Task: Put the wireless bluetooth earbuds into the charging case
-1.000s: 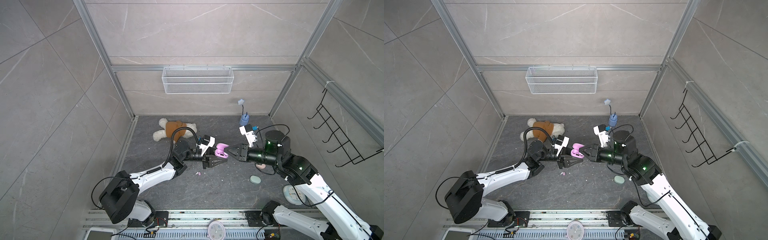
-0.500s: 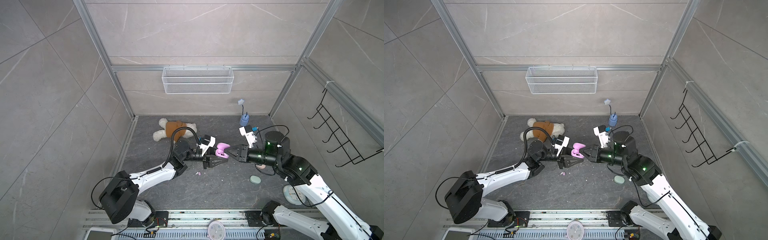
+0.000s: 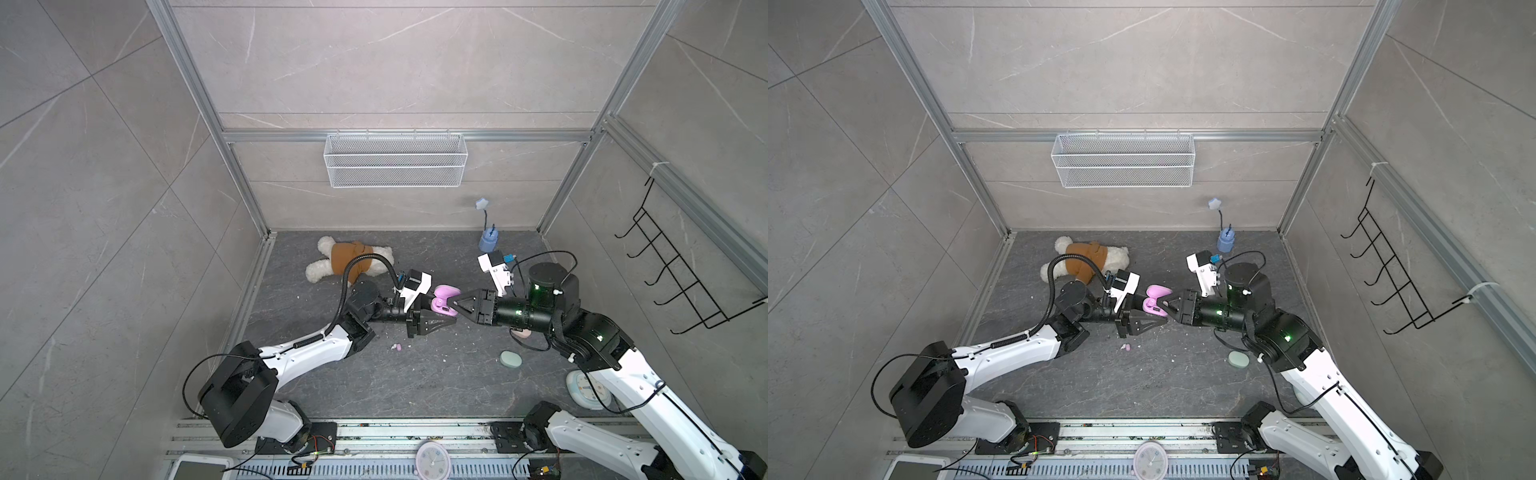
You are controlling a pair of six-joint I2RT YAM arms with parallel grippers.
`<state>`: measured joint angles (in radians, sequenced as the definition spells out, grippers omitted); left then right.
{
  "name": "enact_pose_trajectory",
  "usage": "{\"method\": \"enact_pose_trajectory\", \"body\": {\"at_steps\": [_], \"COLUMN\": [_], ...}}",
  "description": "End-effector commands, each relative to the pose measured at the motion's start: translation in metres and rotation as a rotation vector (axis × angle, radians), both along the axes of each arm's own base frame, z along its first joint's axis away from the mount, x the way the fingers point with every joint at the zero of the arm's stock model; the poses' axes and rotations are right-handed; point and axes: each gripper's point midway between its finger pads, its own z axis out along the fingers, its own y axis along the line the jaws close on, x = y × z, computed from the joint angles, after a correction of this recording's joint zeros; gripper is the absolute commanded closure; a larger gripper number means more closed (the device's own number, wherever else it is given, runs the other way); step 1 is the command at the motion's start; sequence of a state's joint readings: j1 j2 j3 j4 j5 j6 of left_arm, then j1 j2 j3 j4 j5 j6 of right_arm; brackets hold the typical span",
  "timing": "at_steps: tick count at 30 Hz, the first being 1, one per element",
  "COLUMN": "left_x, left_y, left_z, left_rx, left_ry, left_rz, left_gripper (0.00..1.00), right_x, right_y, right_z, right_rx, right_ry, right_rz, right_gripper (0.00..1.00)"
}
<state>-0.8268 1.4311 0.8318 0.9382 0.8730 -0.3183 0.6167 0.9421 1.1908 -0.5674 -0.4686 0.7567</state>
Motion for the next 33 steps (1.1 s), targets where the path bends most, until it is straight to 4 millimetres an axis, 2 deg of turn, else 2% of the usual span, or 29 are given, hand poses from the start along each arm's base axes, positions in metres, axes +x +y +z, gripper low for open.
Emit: {"method": "enact_pose_trajectory", "body": {"at_steps": [1,11,17,24,33], "left_x": [-0.015,-0.014,-0.014,-0.013,-0.009], "left_y": [0.010,0.009,0.009,0.007,0.004], "left_z": [0.043,0.041,0.039,0.037,0.028], "left_rx": [-0.108,-0.102,-0.099,-0.093,-0.075], "left_ry": [-0.104,-0.094,-0.089,-0.080,-0.059], "left_rz": [-0.018,-0.019,-0.021,-0.022,-0.008], "left_gripper": [0.71,0.70,0.71,0.70,0.71], "right_x": [0.004,0.006,0.006,0.004,-0.002], "right_y": [-0.004,-0.004,-0.004,-0.004,-0.007], "right_z": [-0.001,0.003,0.007,0.014,0.024], "right_rx": [-0.022,-0.032,-0.032,-0.022,-0.003], "right_ry": [-0.018,-0.025,-0.031,-0.043,-0.056], "right_rz": [-0.020,-0.026,-0.022,-0.017,-0.017], "right_gripper": [0.63,0.39,0.28,0.19,0.12]}}
